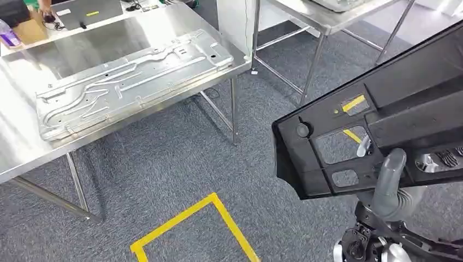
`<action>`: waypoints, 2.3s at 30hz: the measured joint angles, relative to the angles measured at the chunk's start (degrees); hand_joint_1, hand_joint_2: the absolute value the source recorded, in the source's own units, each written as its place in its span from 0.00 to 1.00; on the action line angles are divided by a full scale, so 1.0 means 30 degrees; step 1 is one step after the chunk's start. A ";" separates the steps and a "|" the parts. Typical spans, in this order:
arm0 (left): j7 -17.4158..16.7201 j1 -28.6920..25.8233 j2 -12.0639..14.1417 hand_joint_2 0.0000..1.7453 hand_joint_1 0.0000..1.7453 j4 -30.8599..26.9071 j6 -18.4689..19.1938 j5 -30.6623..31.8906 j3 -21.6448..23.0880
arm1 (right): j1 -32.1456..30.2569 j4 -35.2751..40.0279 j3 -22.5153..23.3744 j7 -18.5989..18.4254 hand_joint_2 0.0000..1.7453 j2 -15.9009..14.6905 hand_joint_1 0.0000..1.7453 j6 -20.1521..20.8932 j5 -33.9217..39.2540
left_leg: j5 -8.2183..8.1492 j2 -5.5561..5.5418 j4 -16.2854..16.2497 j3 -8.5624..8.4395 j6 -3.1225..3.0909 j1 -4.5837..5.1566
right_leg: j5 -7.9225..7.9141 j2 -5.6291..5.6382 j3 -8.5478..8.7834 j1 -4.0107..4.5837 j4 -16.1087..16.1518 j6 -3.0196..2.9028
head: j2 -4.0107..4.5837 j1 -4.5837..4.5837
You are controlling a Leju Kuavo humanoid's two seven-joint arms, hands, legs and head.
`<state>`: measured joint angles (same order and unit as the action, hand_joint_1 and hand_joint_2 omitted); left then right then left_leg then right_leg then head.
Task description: Take the parts from the cabinet and place them on the table.
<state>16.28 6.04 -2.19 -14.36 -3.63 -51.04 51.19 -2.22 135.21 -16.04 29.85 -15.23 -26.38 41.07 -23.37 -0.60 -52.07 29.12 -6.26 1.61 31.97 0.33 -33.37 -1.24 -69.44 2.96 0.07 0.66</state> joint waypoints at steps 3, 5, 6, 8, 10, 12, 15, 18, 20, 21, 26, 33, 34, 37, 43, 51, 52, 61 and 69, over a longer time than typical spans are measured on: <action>0.0000 -0.0107 -0.0087 1.00 0.00 0.0000 0.0000 -0.0073 0.0044 | -0.0039 -0.0036 -0.0015 -0.0174 1.00 0.0000 1.00 -0.0160 -0.0190 | -0.0711 -0.0270 -0.0015 -0.0792 0.0338 -0.0146 | 0.1425 -0.0010 -0.1784 -0.0136 -0.0615 0.0274 | 0.0000 0.0007; 0.0000 -0.0130 -0.0087 1.00 0.00 0.0000 0.0000 -0.0073 0.0109 | -0.0038 -0.0036 -0.0022 -0.0372 1.00 0.0000 1.00 -0.0284 -0.0408 | -0.1281 -0.0576 -0.0092 -0.1507 0.0587 -0.0370 | 0.0123 0.0005 -0.1400 -0.0337 0.1780 0.0666 | 0.0000 0.0007; 0.0000 -0.0095 -0.0087 1.00 0.00 0.0000 0.0000 -0.0095 0.0109 | -0.0037 -0.0051 -0.0022 -0.0510 1.00 0.0000 1.00 -0.0371 -0.0532 | -0.1596 -0.0741 -0.0214 -0.1761 0.0741 -0.0491 | -0.1186 0.0081 -0.0982 -0.0471 0.3331 0.0873 | 0.0000 0.0007; -0.0007 -0.0070 -0.0029 1.00 0.00 0.0007 0.0000 -0.0146 0.0117 | 0.0003 -0.0182 -0.0073 -0.0596 1.00 0.0007 1.00 -0.0503 -0.0757 | -0.2297 -0.1032 -0.0582 -0.1967 0.1049 -0.0494 | -0.2745 0.0185 -0.0724 -0.0413 0.4024 0.0647 | 0.0007 0.0109; 0.0000 0.0003 -0.0036 1.00 0.00 0.0007 0.0000 -0.0189 0.0124 | 0.0063 -0.0182 -0.0117 -0.0743 1.00 -0.0007 1.00 -0.0539 -0.0875 | -0.2448 -0.1027 -0.0500 -0.1835 0.1158 -0.0395 | -0.2820 0.0132 -0.0711 -0.0305 0.3913 0.0194 | 0.0007 0.0065; 0.0015 -0.0046 -0.0029 1.00 0.00 0.0007 -0.0007 -0.0226 0.0124 | 0.0067 -0.0175 -0.0131 -0.0787 1.00 0.0007 1.00 -0.0604 -0.0910 | -0.2354 -0.1010 -0.0721 -0.1788 0.1234 -0.0491 | -0.2628 -0.0075 -0.0691 -0.0233 0.3915 -0.0097 | 0.0014 0.0044; 0.0022 0.0000 0.0022 1.00 0.00 0.0007 0.0000 -0.0277 0.0146 | 0.0107 -0.0175 -0.0146 -0.0779 1.00 0.0000 1.00 -0.0604 -0.0969 | -0.2127 -0.0257 -0.3922 0.0045 0.1575 -0.0552 | -0.2283 -0.0367 -0.0257 -0.0274 0.3965 -0.0541 | 0.0007 -0.0036; 0.0022 -0.0063 0.0022 1.00 0.00 0.0007 -0.0007 -0.0291 0.0153 | 0.0102 -0.0175 -0.0160 -0.0779 1.00 0.0000 1.00 -0.0604 -0.0969 | -0.3996 -0.0156 -0.7223 0.2874 0.1728 -0.0597 | -0.1684 -0.0711 0.0309 -0.0262 0.3974 -0.0569 | 0.0007 -0.0044; 0.0022 -0.0102 0.0022 1.00 0.00 0.0007 -0.0007 -0.0321 0.0160 | 0.0102 -0.0175 -0.0160 -0.0779 1.00 0.0000 1.00 -0.0604 -0.0969 | -0.4178 -0.0140 -0.6667 0.3491 0.1601 -0.0573 | -0.1191 -0.0998 0.0957 -0.0194 0.3983 -0.0544 | 0.0007 -0.0051; 0.0022 -0.0091 0.0022 1.00 0.00 0.0007 -0.0007 -0.0321 0.0160 | 0.0108 -0.0175 -0.0160 -0.0786 1.00 0.0000 1.00 -0.0604 -0.0976 | -0.3465 -0.0074 -0.5475 0.3357 0.1403 -0.0496 | -0.0931 -0.1168 0.1339 -0.0121 0.4001 -0.0551 | 0.0007 -0.0051; 0.0022 -0.0163 0.0117 1.00 0.00 0.0029 0.0000 -0.0401 0.0306 | 0.0109 -0.0277 -0.0197 -0.0932 1.00 0.0007 1.00 -0.0663 -0.1085 | -0.0070 0.1041 -0.1783 0.2574 0.0094 0.0425 | 0.0104 -0.1915 0.3090 -0.0051 0.4534 -0.0139 | 0.0014 0.0022; -0.0007 0.0081 0.0088 1.00 0.00 0.0029 -0.0007 -0.0437 0.0372 | 0.0158 -0.0276 -0.0255 -0.1077 1.00 -0.0058 1.00 -0.0764 -0.1122 | -0.0166 -0.0501 -0.0802 0.0431 -0.0081 0.0100 | 0.1663 -0.0230 -0.0041 -0.0064 -0.1045 0.0217 | 0.0036 0.0080; -0.0007 0.0042 0.0058 1.00 0.00 0.0029 -0.0007 -0.0459 0.0401 | 0.0117 -0.0306 -0.0270 -0.1107 1.00 -0.0066 1.00 -0.0794 -0.1107 | -0.0360 -0.0805 -0.0802 0.0202 -0.0043 0.0095 | 0.2254 -0.0227 -0.0621 -0.0061 -0.1185 0.0275 | 0.0036 0.0088; -0.0007 -0.0094 0.0037 1.00 0.00 0.0029 -0.0007 -0.0532 0.0423 | 0.0101 -0.0328 -0.0291 -0.1129 1.00 -0.0066 1.00 -0.0830 -0.1122 | -0.1043 -0.1629 -0.0804 -0.0747 0.0131 0.0015 | 0.0751 -0.0051 -0.0788 -0.0067 0.1521 0.0346 | 0.0044 0.0131; -0.0204 -0.0134 -0.0014 1.00 0.00 0.0029 -0.0161 -0.0875 0.0452 | 0.0319 -0.0496 -0.0452 -0.1865 1.00 -0.0087 1.00 -0.0881 -0.1428 | -0.1318 -0.2568 -0.1305 -0.1291 0.0853 0.0092 | -0.2678 0.0611 0.0178 0.0076 0.4514 -0.0620 | 0.0044 0.0481; -0.0357 -0.0049 0.0037 1.00 0.00 0.0036 -0.0321 -0.0991 0.0459 | 0.0601 -0.1042 -0.1122 -0.2156 1.00 -0.0029 1.00 -0.0721 -0.1690 | -0.2585 -0.0121 -0.4963 0.1980 0.2076 -0.0819 | -0.2001 -0.1024 0.0907 -0.0251 0.4665 -0.0721 | 0.0044 0.0430; -0.0357 -0.0083 0.0037 1.00 0.00 0.0036 -0.0321 -0.0991 0.0459 | 0.0644 -0.1093 -0.1151 -0.2156 1.00 -0.0029 1.00 -0.0721 -0.1697 | -0.1486 0.0060 -0.3356 0.1463 0.2082 -0.0887 | -0.1882 -0.1241 0.1089 -0.0295 0.4665 -0.0638 | 0.0044 0.0423; -0.0299 -0.0085 0.0051 1.00 0.00 0.0044 -0.0328 -0.0976 0.0466 | 0.0858 -0.1275 -0.1406 -0.2149 1.00 -0.0022 1.00 -0.0604 -0.1923 | -0.0057 0.0522 -0.0188 0.0163 0.1121 -0.0736 | -0.0706 -0.0687 0.1369 -0.0331 0.3854 0.0170 | 0.0044 0.0422; -0.0131 -0.0090 0.0029 1.00 0.00 0.0036 -0.0255 -0.1064 0.0459 | 0.0610 -0.1275 -0.1464 -0.1464 1.00 -0.0029 1.00 -0.0720 -0.1726 | -0.1418 -0.0549 -0.0421 -0.1257 0.1143 -0.0722 | -0.3394 -0.0171 -0.0740 -0.0418 0.3556 0.0315 | 0.0044 0.0496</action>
<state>15.89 5.77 -2.10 -14.25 -4.39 -54.23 52.57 -0.39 131.38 -20.44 25.46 -15.32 -28.54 35.89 -27.63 -2.25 -53.33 25.35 -2.83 -0.56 21.79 -0.18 -35.59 -2.49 -58.77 3.90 0.20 2.14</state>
